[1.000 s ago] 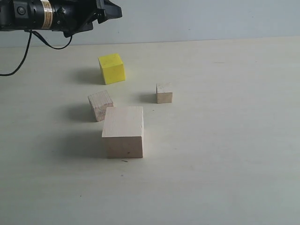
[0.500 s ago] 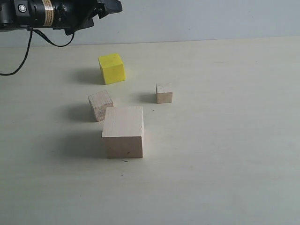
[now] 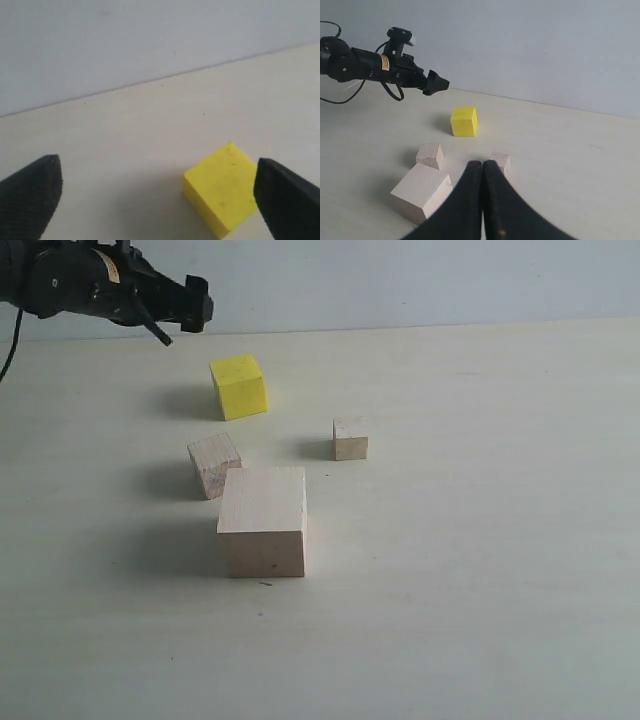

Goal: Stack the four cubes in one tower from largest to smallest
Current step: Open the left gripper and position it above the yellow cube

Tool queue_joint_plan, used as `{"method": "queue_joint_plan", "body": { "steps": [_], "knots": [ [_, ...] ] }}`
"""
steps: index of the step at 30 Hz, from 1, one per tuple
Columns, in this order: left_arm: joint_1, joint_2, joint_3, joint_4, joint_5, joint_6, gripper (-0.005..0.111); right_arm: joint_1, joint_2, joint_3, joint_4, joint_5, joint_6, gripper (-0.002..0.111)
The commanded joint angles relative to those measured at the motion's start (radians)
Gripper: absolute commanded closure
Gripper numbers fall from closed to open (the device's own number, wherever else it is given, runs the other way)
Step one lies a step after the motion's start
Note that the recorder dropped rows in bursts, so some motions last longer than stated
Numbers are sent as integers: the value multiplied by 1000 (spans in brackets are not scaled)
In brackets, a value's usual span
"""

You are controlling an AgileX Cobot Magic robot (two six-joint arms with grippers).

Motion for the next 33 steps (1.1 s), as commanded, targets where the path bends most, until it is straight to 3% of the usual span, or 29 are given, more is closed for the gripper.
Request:
{"method": "queue_joint_plan", "body": {
  "steps": [1,9,17,25,33],
  "knots": [
    [-5,-23,-27,-112,145,222,1,2,2,0,1,1,3,108],
    [-5,-38,-27,-140,303,218,1,2,2,0,1,1,3,108],
    [-5,-40,-27,-140,282,218,1,2,2,0,1,1,3,108],
    [-5,-40,-27,-130,86,222,1,2,2,0,1,1,3,108],
    [-7,-40,-27,-130,87,188,1,2,2,0,1,1,3,108]
  ]
}}
